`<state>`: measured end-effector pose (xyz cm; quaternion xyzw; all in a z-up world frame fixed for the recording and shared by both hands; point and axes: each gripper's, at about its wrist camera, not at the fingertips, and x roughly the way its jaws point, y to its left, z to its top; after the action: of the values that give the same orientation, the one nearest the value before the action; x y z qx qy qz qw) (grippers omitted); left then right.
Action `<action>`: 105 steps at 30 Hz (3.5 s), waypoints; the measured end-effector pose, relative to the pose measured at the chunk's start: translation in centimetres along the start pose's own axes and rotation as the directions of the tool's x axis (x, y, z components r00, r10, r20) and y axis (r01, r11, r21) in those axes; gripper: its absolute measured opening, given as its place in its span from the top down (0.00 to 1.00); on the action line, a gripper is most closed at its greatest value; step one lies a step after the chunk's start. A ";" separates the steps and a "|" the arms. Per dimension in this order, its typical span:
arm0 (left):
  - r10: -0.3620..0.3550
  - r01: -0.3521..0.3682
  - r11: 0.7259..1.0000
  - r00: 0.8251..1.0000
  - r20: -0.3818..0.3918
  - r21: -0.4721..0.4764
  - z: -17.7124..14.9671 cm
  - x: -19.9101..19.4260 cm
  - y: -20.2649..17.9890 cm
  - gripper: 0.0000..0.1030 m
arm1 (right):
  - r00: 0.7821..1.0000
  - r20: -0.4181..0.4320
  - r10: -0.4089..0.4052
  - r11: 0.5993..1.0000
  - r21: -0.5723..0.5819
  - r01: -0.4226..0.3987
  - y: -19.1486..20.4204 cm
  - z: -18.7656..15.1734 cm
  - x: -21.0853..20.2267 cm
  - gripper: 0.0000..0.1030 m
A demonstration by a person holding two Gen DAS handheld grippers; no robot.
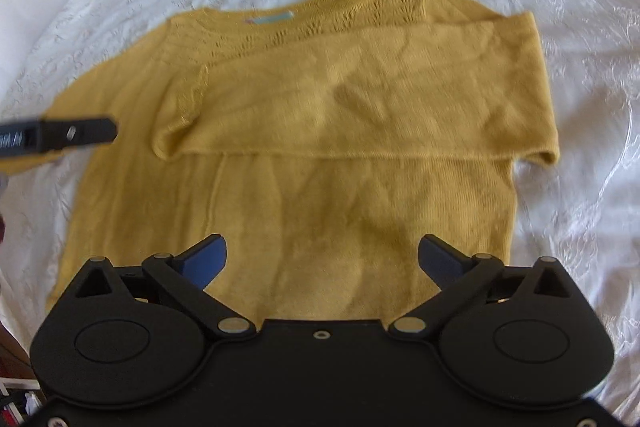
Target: Fold small clothes
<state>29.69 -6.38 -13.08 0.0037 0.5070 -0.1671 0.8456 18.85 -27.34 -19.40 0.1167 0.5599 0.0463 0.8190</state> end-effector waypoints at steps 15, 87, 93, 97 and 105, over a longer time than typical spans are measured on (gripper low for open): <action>0.235 -0.224 0.967 0.968 -0.083 0.120 1.7 5.9 1.1 0.19 | 0.998 -0.059 0.027 0.999 -0.016 -0.028 -1.0 0.0 2.4 0.00; 0.282 -0.287 0.955 0.957 -0.070 -0.077 4.2 6.8 9.6 0.69 | 0.958 0.032 -0.287 0.953 0.109 0.282 -13.1 5.3 2.1 0.01; 0.212 -0.223 0.957 0.974 -0.078 -0.183 3.8 5.7 10.3 0.27 | 0.953 0.176 -0.246 0.965 0.138 0.224 -12.7 7.7 -0.5 0.01; 0.216 -0.222 0.956 0.975 -0.052 -0.192 3.4 4.3 9.1 0.19 | 0.956 0.180 -0.231 0.965 0.171 0.201 -13.0 10.6 0.8 0.01; 0.199 -0.216 0.962 0.973 -0.112 -0.169 1.4 4.4 7.9 0.17 | 0.940 0.059 -0.336 0.935 0.140 0.326 -14.3 13.4 5.7 0.01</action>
<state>35.02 -0.34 -17.48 -0.0116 0.5561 -0.0306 0.8305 32.61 -41.91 -23.45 0.0749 0.5391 -0.1332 0.8283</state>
